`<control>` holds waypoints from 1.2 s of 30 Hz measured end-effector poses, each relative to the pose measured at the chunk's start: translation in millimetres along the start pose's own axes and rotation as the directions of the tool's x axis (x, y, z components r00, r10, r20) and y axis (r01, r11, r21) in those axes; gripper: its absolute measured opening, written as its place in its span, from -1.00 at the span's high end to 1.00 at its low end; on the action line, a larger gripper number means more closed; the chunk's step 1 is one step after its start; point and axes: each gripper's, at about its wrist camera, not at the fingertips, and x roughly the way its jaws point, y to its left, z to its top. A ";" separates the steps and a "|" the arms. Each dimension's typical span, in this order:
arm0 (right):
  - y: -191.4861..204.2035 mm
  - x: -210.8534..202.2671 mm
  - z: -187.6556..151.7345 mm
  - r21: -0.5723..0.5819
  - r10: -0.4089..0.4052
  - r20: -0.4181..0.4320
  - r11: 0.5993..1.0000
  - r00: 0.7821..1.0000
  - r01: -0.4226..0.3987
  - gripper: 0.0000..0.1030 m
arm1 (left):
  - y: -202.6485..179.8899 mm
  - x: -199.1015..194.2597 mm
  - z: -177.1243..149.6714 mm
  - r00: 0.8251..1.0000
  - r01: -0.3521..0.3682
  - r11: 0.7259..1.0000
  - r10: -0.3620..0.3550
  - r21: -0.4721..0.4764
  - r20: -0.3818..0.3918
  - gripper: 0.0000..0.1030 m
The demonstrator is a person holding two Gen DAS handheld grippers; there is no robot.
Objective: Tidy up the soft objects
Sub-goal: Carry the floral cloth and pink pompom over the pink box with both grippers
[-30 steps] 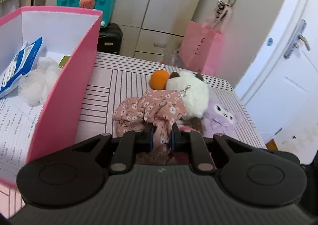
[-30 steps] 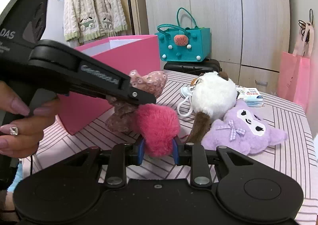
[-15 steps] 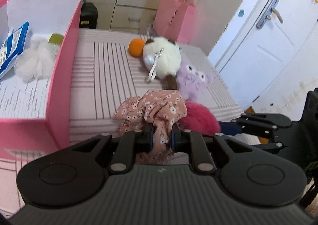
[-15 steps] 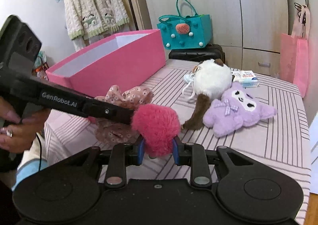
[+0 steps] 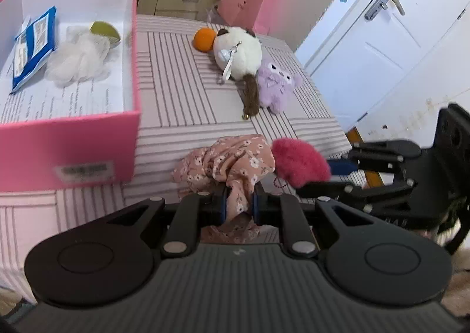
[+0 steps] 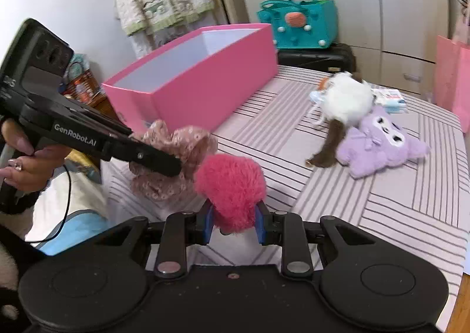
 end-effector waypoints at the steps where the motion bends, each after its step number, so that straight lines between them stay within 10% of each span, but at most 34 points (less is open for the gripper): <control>1: 2.3 -1.5 4.0 -0.005 0.008 -0.009 1.000 1.000 -0.008 0.38 | 1.7 -5.1 -1.0 1.000 -0.004 1.000 0.004 0.000 -0.003 0.72; 13: 55.7 -11.4 48.6 -0.143 0.121 -0.079 0.981 0.989 -0.132 0.37 | 20.7 -67.3 6.5 1.000 -0.012 0.998 0.013 0.063 -0.020 0.71; 21: 87.8 -3.7 75.2 -0.210 0.190 -0.043 0.958 0.981 -0.195 0.37 | 32.4 -127.2 16.5 0.989 -0.053 0.996 0.043 0.067 0.141 0.71; 36: 112.7 44.9 158.1 -0.335 0.129 0.133 0.939 0.983 -0.078 0.37 | 84.4 -142.8 66.7 0.938 -0.095 0.995 0.085 0.014 0.335 0.71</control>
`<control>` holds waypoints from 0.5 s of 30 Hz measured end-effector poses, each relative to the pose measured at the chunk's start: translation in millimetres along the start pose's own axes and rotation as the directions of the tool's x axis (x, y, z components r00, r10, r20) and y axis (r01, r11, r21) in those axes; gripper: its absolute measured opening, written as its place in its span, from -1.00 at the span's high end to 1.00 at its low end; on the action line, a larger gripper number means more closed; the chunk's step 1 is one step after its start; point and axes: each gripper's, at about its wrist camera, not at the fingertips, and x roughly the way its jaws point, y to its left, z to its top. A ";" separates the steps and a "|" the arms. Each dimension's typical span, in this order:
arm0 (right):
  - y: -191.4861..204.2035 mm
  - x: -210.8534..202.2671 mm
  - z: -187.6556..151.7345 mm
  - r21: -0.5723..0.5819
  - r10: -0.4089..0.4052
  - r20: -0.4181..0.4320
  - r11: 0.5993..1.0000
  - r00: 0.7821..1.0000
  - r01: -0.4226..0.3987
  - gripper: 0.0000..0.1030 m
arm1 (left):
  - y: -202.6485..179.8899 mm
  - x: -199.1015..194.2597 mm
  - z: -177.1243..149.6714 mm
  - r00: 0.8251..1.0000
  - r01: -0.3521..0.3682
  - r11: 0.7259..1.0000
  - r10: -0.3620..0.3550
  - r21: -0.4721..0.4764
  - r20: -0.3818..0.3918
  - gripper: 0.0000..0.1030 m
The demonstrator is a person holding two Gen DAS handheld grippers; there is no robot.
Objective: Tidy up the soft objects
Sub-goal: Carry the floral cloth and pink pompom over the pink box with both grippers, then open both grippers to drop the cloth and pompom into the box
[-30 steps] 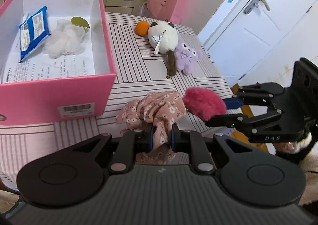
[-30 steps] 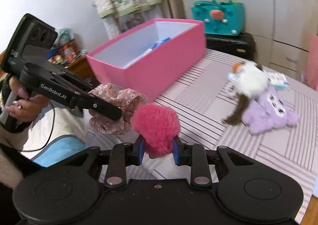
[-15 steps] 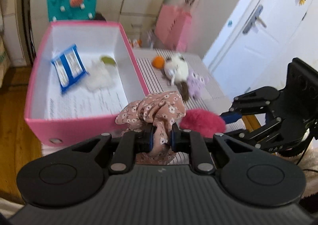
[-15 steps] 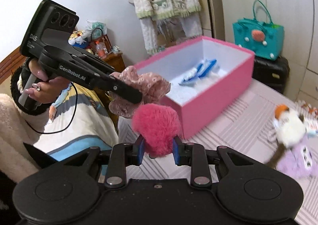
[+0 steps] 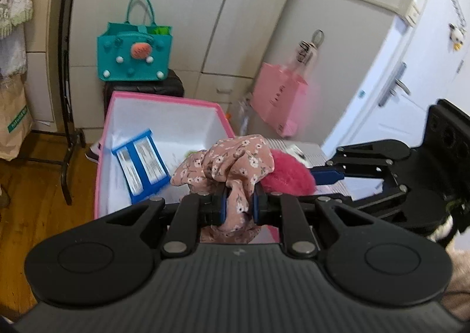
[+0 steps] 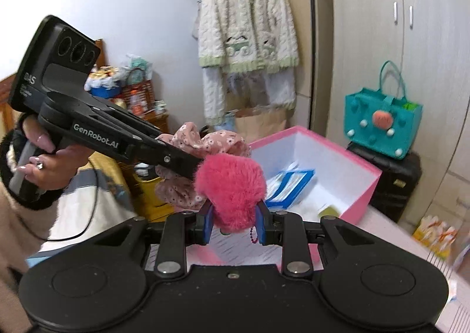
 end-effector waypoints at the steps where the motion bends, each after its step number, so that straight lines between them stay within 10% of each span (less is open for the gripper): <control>1: -2.6 7.5 3.2 -0.010 -0.027 0.003 1.000 1.000 0.027 0.37 | 4.7 7.6 4.6 1.000 -0.005 1.000 0.005 -0.003 0.008 0.71; 15: -77.2 125.8 25.9 0.105 -0.200 -0.121 0.972 0.972 0.212 0.37 | 56.4 106.0 36.4 0.983 -0.185 0.976 0.186 -0.115 0.001 0.71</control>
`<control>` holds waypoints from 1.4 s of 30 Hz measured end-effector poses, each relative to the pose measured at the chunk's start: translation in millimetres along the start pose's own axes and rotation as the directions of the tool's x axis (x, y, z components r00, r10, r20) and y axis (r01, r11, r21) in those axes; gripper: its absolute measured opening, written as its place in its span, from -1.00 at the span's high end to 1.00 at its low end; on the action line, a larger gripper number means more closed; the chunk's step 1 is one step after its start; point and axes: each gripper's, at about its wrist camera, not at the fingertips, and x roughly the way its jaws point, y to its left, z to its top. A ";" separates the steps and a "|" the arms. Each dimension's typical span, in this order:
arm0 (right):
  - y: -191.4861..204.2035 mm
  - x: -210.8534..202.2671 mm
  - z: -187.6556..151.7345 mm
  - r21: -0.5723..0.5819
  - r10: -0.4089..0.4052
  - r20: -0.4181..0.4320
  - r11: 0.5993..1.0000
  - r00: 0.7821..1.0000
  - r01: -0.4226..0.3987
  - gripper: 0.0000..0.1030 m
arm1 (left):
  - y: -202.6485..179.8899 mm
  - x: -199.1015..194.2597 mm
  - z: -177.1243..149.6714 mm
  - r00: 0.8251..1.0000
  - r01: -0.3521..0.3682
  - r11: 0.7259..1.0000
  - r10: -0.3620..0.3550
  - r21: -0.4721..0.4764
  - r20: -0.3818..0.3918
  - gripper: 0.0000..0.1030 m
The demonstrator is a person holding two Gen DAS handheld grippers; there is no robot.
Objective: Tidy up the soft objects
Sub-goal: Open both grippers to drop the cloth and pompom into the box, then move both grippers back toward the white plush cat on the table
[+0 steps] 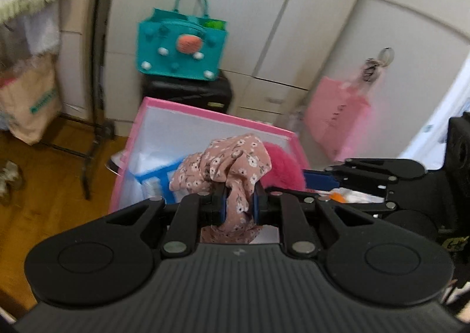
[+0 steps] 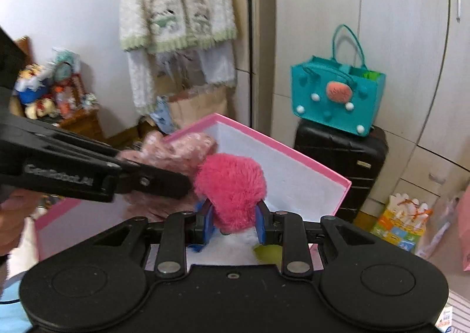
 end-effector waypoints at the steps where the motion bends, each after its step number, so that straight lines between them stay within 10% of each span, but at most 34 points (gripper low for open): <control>1: -1.3 7.2 1.9 0.000 -0.007 -0.012 1.000 1.000 0.007 0.37 | -0.7 1.7 0.3 1.000 -0.029 0.999 0.028 0.027 0.010 0.71; 11: -6.0 52.0 6.4 0.039 -0.009 -0.097 0.999 0.995 0.013 0.23 | 13.1 14.9 -0.9 0.992 -0.125 0.991 0.125 0.050 -0.005 0.63; 15: -11.2 45.1 2.0 0.081 0.016 -0.074 0.997 0.997 -0.010 0.17 | 15.2 12.0 -2.3 0.987 -0.159 0.986 0.159 0.050 0.019 0.27; 42: 30.3 -133.6 -43.3 0.009 0.039 0.050 0.999 0.998 -0.039 -0.14 | -54.1 -127.4 -50.5 1.000 -0.019 0.974 0.016 0.224 0.012 -0.27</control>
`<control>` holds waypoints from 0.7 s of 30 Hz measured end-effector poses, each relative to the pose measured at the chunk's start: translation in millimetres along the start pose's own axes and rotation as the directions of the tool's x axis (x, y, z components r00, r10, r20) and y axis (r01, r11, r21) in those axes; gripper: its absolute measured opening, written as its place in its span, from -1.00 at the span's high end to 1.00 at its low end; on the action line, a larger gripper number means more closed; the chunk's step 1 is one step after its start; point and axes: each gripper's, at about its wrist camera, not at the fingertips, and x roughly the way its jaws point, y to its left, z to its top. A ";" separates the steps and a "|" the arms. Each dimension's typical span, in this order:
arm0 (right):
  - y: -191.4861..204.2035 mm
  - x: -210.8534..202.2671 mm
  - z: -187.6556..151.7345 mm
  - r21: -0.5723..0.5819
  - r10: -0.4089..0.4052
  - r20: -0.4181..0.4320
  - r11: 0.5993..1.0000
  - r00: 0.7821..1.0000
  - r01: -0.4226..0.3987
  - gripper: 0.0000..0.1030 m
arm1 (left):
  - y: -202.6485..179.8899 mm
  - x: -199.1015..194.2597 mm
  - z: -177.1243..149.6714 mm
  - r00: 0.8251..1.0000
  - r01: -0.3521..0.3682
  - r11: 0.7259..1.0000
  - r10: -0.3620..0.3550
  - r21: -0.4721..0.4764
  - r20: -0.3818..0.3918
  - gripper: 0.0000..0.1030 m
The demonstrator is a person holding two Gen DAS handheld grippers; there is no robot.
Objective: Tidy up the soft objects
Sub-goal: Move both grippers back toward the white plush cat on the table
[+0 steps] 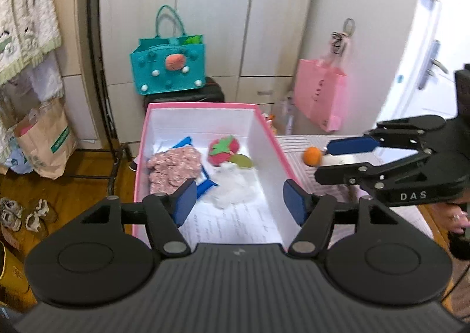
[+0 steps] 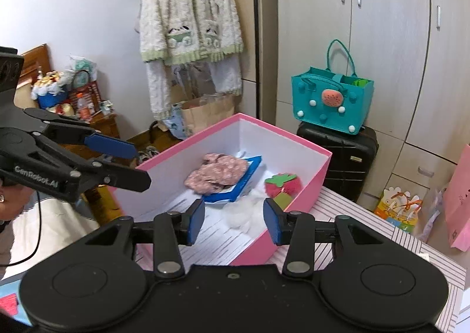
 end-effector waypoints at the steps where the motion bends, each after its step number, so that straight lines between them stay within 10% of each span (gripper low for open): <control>1: 3.1 -6.0 -1.0 -0.003 0.005 0.001 1.000 1.000 -0.005 -0.21 | -3.8 -5.3 -0.2 1.000 0.003 1.000 -0.003 0.009 0.000 -0.31; 21: 36.0 -100.9 -60.3 -0.047 -0.028 -0.054 0.999 0.998 0.026 -0.59 | -58.1 -54.4 -39.5 0.995 0.027 0.995 -0.017 0.099 -0.102 -0.74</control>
